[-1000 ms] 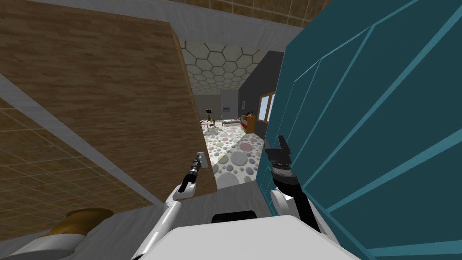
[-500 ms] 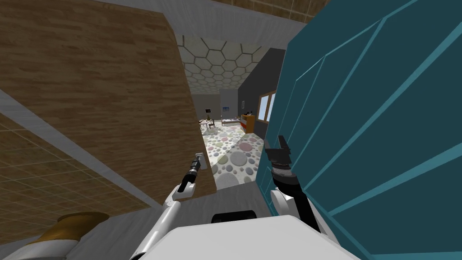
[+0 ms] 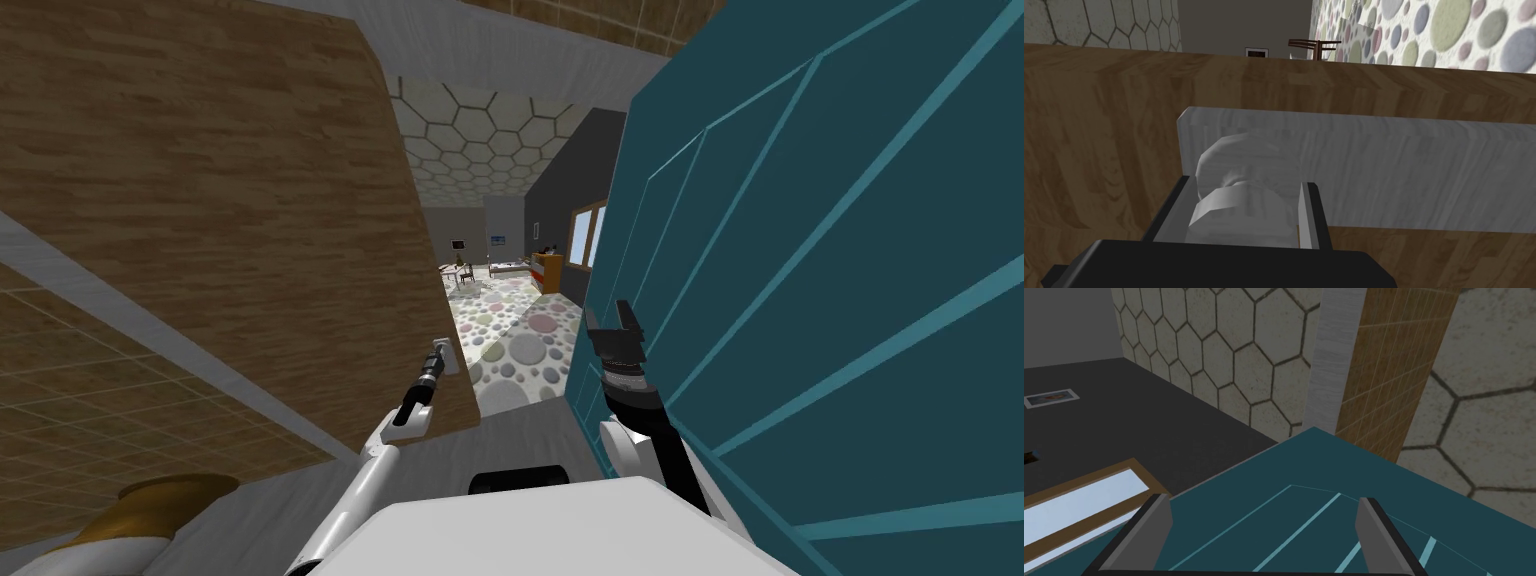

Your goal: Pull the door open

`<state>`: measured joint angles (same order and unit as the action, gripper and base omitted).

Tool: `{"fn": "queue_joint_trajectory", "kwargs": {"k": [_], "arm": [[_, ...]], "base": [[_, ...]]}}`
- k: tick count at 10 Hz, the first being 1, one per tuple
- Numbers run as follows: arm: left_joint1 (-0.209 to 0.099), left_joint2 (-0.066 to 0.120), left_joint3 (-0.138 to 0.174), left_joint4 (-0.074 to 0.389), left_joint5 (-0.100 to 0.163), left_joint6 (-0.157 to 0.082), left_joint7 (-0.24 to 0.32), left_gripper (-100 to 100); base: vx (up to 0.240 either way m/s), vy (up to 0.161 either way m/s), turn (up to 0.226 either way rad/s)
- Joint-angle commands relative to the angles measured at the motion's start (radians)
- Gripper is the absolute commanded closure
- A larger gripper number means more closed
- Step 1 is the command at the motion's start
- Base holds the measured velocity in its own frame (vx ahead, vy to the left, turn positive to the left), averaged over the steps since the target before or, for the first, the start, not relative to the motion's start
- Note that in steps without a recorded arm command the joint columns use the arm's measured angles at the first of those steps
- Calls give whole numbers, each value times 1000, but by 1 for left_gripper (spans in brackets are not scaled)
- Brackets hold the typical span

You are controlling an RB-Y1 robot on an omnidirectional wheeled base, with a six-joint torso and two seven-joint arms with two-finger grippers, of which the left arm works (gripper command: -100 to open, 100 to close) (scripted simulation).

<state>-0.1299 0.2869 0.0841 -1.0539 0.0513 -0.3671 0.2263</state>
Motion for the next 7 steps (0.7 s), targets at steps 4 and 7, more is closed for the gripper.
{"fn": "queue_joint_trajectory", "kwargs": {"k": [4, 7], "arm": [[17, 30, -49, -8, -3, -15, 40, 100], [27, 55, -84, -16, -4, -26, 72, 100]], "base": [[-213, 88, -113], [-234, 103, -135]]}}
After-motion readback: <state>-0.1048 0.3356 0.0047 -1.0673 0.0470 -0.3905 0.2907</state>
